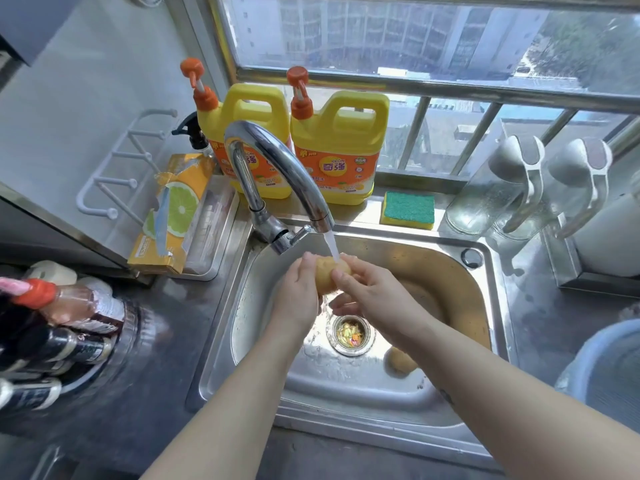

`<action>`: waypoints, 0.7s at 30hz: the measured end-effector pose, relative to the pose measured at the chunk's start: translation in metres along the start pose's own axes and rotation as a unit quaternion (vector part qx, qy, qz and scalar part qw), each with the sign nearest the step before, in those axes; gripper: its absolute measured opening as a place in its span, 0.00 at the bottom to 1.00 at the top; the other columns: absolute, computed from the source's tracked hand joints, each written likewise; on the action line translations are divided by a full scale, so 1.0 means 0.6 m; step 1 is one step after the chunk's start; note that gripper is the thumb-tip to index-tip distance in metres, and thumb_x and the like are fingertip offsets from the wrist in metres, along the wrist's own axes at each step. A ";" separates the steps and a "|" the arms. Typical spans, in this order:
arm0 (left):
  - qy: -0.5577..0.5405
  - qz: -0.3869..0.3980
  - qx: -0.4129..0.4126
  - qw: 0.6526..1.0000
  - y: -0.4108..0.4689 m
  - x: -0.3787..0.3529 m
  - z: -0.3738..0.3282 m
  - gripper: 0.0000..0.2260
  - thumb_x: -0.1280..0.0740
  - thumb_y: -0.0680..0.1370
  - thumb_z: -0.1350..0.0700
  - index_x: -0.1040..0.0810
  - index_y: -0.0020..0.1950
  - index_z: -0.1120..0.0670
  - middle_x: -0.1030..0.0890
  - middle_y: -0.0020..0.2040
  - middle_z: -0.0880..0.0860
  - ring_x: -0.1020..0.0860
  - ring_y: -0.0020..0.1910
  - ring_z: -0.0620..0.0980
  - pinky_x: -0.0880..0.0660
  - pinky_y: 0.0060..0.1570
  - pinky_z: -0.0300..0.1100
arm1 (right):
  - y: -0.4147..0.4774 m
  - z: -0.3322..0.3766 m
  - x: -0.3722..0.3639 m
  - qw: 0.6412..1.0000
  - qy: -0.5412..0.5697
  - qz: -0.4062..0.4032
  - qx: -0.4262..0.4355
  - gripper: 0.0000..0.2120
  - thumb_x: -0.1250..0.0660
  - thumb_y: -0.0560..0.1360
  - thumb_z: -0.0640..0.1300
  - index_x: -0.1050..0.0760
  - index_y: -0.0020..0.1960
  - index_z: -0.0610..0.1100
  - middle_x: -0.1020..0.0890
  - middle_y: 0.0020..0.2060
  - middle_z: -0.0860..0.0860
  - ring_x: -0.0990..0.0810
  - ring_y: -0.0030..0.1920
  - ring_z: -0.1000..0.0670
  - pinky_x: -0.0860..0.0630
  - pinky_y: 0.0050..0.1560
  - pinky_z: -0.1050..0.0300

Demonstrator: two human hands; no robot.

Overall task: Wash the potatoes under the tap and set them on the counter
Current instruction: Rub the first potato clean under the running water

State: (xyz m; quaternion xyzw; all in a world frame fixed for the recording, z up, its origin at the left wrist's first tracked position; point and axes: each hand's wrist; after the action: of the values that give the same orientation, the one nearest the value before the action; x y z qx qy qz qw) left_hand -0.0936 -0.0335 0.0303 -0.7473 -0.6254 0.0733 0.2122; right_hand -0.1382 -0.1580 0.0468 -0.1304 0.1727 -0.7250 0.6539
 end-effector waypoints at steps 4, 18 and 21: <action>-0.005 0.026 0.039 0.999 0.004 -0.009 -0.010 0.17 0.48 0.85 0.46 0.25 0.45 0.50 0.29 0.27 0.47 0.32 0.24 0.45 0.35 0.29 0.39 | 0.003 -0.001 0.001 0.981 -0.191 -0.028 0.035 0.14 0.39 0.82 0.56 0.31 0.65 0.53 0.21 0.43 0.52 0.21 0.39 0.51 0.21 0.47 0.47; -0.014 0.077 -0.054 0.995 -0.030 -0.009 0.027 0.25 0.32 0.68 0.36 0.27 0.62 0.44 0.20 0.53 0.47 0.23 0.44 0.42 0.26 0.49 0.42 | 0.021 -0.001 -0.002 0.985 -0.166 -0.026 0.029 0.16 0.51 0.86 0.51 0.32 0.44 0.48 0.27 0.39 0.54 0.31 0.40 0.54 0.31 0.47 0.53; -0.101 0.022 -0.025 0.994 -0.021 -0.017 0.017 0.21 0.29 0.66 0.41 0.23 0.56 0.49 0.20 0.44 0.46 0.24 0.35 0.39 0.29 0.37 0.35 | 0.009 -0.004 -0.002 0.985 -0.159 -0.006 0.068 0.15 0.52 0.86 0.52 0.30 0.49 0.49 0.27 0.37 0.59 0.28 0.38 0.59 0.32 0.49 0.55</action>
State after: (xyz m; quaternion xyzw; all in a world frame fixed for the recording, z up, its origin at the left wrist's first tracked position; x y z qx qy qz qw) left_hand -0.1109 -0.0395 0.0248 -0.7547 -0.6288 0.1370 0.1277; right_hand -0.1343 -0.1568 0.0427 -0.2001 0.0163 -0.7090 0.6760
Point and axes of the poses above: each hand's wrist, its own y-axis towards the middle knuckle, its own x-axis out of the back of the hand, z = x × y
